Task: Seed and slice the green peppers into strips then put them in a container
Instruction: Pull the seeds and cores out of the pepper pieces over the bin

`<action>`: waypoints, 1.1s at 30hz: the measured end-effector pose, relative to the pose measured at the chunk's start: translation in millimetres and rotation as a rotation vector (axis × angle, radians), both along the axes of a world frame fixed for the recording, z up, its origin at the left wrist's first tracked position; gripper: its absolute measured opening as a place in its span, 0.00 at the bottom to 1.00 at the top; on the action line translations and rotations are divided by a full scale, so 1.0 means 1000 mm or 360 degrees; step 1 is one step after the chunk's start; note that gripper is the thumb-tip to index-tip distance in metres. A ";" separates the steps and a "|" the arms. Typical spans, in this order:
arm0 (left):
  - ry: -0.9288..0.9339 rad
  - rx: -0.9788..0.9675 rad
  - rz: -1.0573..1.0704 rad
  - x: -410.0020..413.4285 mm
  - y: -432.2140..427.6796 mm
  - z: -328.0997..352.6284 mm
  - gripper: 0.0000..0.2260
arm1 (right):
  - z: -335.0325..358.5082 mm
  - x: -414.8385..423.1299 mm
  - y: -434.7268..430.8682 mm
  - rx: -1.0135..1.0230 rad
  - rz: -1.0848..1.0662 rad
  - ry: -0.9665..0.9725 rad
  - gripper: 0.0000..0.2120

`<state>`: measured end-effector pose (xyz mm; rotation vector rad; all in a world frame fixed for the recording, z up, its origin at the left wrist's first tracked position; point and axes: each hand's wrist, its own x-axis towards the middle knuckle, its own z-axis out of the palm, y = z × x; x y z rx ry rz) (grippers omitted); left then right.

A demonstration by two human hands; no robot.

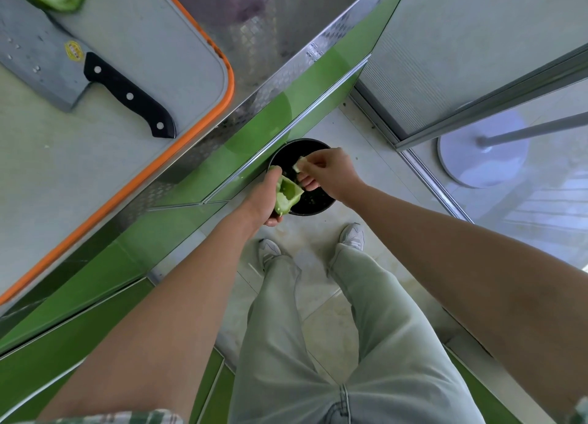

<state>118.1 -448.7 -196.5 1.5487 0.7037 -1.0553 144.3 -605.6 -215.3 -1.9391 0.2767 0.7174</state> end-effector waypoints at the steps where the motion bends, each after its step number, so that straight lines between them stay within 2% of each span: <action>1: 0.0003 0.0004 0.0013 0.000 0.001 0.000 0.20 | -0.002 -0.001 -0.002 -0.0023 -0.0100 0.0035 0.09; 5: -0.0009 -0.0039 0.0005 -0.001 0.006 -0.002 0.19 | -0.014 -0.001 -0.006 -0.0501 -0.0051 -0.0017 0.11; 7: -0.0031 -0.0082 0.0010 -0.001 0.006 -0.003 0.18 | -0.014 0.000 -0.005 -0.0621 0.0048 -0.0033 0.05; 9: -0.0058 -0.0101 0.0014 0.000 0.006 -0.002 0.16 | -0.010 0.000 -0.002 -0.0671 0.0109 -0.0056 0.13; 12: -0.0114 -0.0059 -0.0045 0.001 0.006 -0.001 0.13 | -0.005 0.003 0.002 -0.0432 0.0206 -0.0071 0.15; 14: -0.0161 -0.0038 -0.0126 0.002 0.006 -0.001 0.13 | 0.000 0.003 0.004 -0.0032 0.0248 0.0127 0.13; 16: -0.0178 -0.0061 -0.0175 0.002 0.007 -0.001 0.13 | 0.003 0.002 0.007 0.0059 0.0329 0.0223 0.17; 19: -0.0136 -0.0127 -0.0137 0.003 0.006 0.001 0.19 | 0.003 0.000 0.012 -0.0189 0.0345 0.0007 0.17; 26: -0.0170 -0.0180 -0.0146 0.003 -0.003 0.006 0.11 | -0.001 0.002 0.014 -0.0482 0.0336 -0.0235 0.06; 33: -0.0154 -0.0173 -0.0172 0.001 -0.010 0.012 0.09 | 0.000 0.000 0.022 -0.0835 0.0500 -0.0305 0.08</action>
